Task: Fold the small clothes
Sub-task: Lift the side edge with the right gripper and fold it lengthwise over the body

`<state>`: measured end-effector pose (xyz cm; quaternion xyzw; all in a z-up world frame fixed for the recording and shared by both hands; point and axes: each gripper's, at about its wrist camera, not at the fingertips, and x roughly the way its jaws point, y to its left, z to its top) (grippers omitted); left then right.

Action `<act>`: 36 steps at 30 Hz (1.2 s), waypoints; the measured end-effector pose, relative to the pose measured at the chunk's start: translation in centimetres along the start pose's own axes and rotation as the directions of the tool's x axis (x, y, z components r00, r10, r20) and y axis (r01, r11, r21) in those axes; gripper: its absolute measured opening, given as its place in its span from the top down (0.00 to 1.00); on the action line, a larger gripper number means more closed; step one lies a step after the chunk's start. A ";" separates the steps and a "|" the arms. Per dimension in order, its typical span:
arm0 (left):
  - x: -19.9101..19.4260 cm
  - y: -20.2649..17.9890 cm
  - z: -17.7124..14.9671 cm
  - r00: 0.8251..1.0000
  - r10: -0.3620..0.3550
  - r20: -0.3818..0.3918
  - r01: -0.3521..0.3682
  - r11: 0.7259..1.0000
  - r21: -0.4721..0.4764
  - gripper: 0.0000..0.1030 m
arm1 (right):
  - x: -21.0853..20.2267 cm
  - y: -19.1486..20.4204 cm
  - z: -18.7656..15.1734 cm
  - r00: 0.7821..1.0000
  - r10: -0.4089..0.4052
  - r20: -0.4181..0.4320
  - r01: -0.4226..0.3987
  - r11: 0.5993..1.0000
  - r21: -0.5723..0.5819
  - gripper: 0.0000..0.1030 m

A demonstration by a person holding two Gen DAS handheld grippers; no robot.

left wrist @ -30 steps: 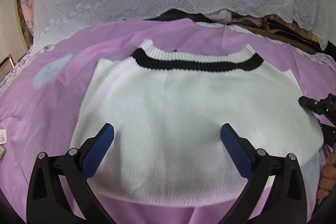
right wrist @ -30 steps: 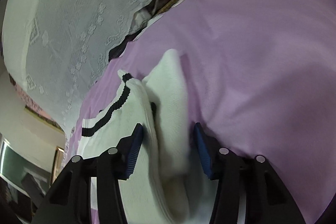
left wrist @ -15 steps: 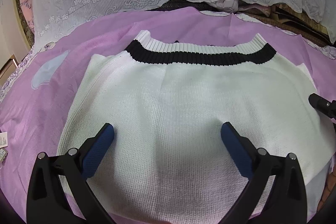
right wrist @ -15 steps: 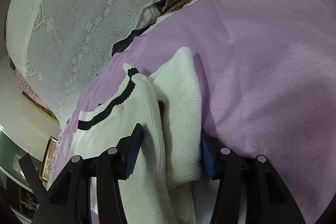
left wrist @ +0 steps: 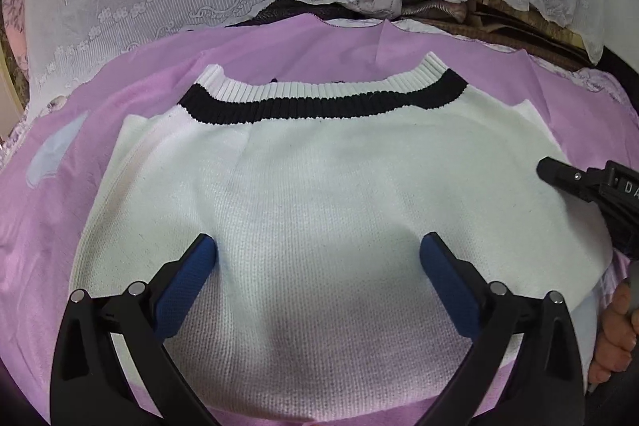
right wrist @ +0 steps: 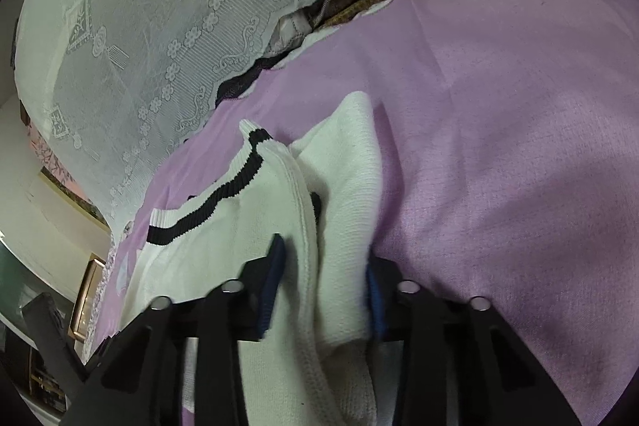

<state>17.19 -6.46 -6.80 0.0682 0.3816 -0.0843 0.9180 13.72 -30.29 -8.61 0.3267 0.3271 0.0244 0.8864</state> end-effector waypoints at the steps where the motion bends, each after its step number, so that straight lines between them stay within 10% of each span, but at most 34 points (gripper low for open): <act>1: 0.0 -0.1 0.0 1.000 0.003 0.002 -0.003 1.000 0.003 0.04 | -0.2 0.2 0.0 1.000 0.002 0.013 -0.002 1.000 -0.006 0.76; 11: -1.7 1.8 0.0 0.998 -0.048 0.029 0.049 0.998 -0.045 0.04 | 0.6 -1.4 0.2 0.995 0.090 -0.038 -0.087 0.993 0.075 0.74; 24: -4.3 11.2 -1.8 0.989 0.147 -0.029 -0.148 0.989 -0.022 0.04 | -0.9 0.6 0.0 0.998 0.061 0.034 -0.060 0.998 -0.014 0.80; 29: -2.5 15.9 -4.0 0.994 0.023 -0.103 -0.044 0.979 -0.200 0.04 | -1.3 1.8 0.0 0.999 0.018 0.048 -0.015 0.999 -0.049 0.80; 36: -2.6 13.0 -3.8 0.992 0.107 -0.072 -0.110 0.993 -0.048 0.04 | -1.4 3.4 0.3 0.997 -0.057 0.048 0.061 0.995 -0.083 0.80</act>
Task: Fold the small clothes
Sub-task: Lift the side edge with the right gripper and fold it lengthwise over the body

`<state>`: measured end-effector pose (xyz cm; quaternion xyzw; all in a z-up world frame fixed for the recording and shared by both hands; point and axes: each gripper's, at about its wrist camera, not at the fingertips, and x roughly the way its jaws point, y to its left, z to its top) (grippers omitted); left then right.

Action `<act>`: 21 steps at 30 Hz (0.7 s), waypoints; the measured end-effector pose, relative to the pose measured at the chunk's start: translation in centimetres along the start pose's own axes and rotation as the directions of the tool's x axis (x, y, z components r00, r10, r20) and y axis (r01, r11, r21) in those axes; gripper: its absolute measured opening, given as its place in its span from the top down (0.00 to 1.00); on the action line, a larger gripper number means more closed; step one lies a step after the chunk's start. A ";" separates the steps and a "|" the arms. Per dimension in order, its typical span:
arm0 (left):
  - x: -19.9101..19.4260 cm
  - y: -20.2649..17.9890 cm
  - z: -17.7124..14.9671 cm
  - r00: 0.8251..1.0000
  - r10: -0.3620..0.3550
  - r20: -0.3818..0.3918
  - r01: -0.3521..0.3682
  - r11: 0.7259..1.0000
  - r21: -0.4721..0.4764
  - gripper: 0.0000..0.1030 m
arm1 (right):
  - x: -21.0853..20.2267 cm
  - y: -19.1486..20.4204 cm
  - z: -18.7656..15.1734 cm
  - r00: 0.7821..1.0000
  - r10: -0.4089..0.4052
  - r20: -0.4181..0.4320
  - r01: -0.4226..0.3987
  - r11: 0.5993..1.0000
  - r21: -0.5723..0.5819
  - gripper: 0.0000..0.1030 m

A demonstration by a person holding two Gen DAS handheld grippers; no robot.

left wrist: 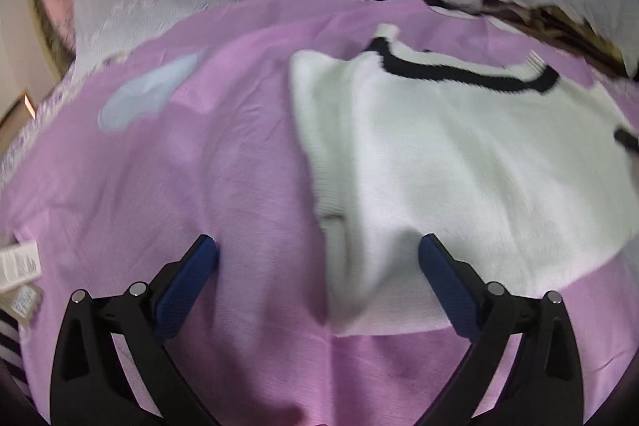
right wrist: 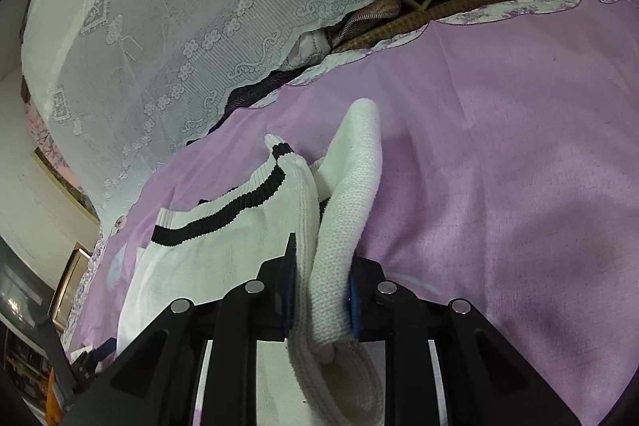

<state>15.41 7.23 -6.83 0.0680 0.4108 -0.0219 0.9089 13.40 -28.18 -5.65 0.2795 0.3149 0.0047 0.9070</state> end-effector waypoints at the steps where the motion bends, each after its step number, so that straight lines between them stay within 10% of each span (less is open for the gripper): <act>1: -0.1 -0.4 0.0 1.000 0.016 0.009 -0.016 1.000 0.022 0.04 | 0.0 0.2 0.2 1.000 -0.005 -0.003 0.005 1.000 0.007 0.80; 21: -0.4 -0.7 0.1 0.999 0.028 0.021 -0.029 0.998 0.047 0.04 | -0.2 2.9 1.2 0.998 -0.062 -0.016 0.062 0.998 -0.025 0.80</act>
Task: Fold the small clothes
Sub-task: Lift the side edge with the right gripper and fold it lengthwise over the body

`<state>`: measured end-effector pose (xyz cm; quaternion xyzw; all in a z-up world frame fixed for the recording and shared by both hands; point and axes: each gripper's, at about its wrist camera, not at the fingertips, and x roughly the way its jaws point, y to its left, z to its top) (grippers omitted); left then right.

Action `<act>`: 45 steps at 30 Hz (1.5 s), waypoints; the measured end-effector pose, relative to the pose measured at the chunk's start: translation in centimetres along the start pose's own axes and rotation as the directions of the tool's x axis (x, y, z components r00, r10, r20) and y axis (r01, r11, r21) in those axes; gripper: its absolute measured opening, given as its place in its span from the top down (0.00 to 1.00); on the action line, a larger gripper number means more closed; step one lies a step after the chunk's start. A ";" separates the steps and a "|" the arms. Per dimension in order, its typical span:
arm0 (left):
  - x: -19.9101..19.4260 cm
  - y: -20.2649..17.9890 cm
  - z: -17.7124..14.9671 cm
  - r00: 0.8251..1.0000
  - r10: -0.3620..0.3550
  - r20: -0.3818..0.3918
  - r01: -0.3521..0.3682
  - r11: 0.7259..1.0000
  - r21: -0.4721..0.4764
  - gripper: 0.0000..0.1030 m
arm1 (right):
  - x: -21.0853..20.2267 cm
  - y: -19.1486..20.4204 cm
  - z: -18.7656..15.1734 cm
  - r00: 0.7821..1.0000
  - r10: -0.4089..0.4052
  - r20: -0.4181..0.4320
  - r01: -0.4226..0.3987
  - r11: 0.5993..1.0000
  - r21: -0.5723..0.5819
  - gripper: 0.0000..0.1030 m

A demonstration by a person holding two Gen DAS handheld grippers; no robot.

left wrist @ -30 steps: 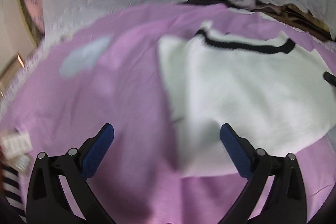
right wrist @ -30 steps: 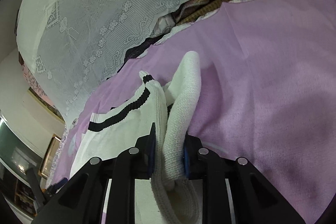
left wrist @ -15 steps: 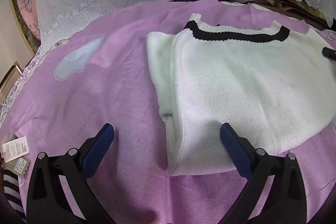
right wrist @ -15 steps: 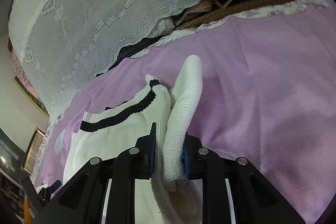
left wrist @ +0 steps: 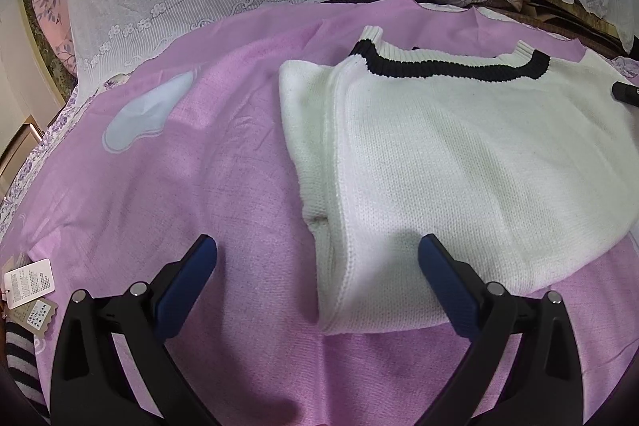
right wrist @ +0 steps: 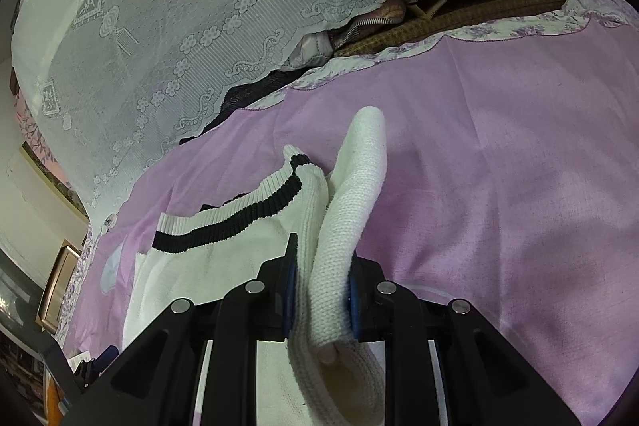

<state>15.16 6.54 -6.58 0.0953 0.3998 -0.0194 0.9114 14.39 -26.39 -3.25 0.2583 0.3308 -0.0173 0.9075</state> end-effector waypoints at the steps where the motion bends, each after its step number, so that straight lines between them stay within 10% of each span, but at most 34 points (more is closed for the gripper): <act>1: 0.0 0.0 0.0 1.000 0.000 0.000 0.000 1.000 0.000 0.04 | 0.1 0.1 0.0 1.000 -0.003 -0.001 0.003 1.000 -0.002 0.80; 31: 0.0 0.1 0.1 1.000 0.005 0.000 -0.005 1.000 0.005 0.04 | -0.2 0.8 0.2 1.000 -0.010 0.002 0.010 1.000 -0.008 0.80; 45: -1.3 2.8 1.2 0.998 0.014 0.056 -0.010 0.998 -0.067 0.04 | -1.3 8.3 1.0 1.000 0.002 0.012 0.000 0.995 -0.104 0.81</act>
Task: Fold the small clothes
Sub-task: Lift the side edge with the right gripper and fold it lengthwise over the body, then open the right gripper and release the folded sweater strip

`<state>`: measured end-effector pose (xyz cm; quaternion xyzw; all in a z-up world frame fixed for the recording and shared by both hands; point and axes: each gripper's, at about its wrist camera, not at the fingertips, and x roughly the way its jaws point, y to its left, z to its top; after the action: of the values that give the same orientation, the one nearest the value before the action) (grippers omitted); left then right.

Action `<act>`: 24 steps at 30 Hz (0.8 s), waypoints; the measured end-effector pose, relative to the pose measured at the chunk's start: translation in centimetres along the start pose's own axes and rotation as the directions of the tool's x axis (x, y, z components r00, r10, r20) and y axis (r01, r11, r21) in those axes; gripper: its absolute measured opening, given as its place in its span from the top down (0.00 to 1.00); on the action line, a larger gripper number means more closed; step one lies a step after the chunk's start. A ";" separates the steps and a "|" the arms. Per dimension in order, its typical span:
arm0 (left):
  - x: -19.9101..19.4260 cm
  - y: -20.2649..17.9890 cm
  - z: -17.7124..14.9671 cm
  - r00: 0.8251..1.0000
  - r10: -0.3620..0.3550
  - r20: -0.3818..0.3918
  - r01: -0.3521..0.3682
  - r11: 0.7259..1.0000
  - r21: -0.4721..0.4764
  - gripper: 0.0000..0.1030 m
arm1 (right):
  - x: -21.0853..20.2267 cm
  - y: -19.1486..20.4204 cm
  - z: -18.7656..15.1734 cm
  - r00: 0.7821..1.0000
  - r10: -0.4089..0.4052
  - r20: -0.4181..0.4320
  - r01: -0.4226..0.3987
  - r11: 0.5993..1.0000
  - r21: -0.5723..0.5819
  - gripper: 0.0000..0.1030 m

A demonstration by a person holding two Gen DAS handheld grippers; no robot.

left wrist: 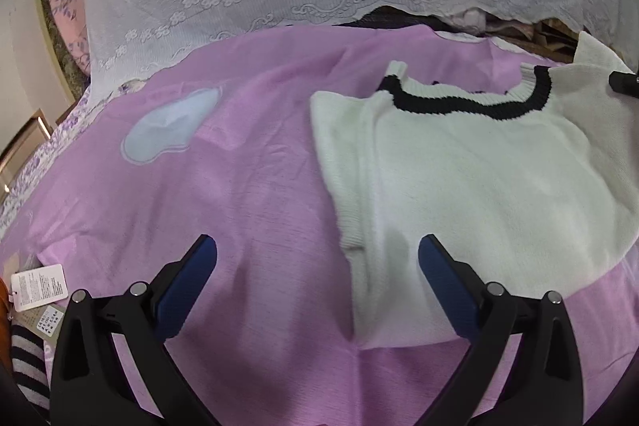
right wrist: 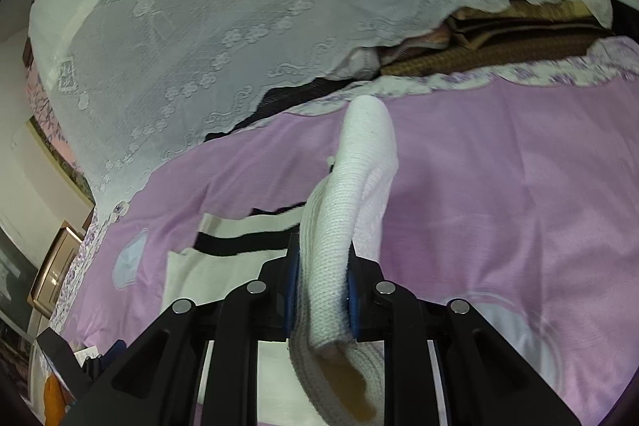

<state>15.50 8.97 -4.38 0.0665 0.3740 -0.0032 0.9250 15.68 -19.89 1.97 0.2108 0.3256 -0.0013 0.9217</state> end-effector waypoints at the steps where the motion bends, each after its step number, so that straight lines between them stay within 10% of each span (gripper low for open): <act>1: 0.0 0.3 0.1 1.000 0.003 0.001 -0.003 1.000 -0.009 0.04 | 0.1 0.8 0.1 1.000 0.003 -0.002 -0.003 1.000 -0.010 0.81; 12: 0.6 6.5 1.1 0.997 0.071 -0.044 -0.078 0.977 -0.197 0.04 | 2.3 10.7 -1.8 0.999 0.023 -0.045 -0.030 0.990 -0.141 0.84; 24: 3.0 10.6 0.3 0.990 -0.028 -0.135 -0.024 0.929 -0.369 0.04 | 8.4 18.3 -8.9 0.982 0.030 -0.188 -0.075 0.969 -0.237 0.86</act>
<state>18.49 19.58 -4.99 -0.1089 0.4311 0.0710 0.8929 19.53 1.37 -2.25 0.1043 0.4008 0.0826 0.9064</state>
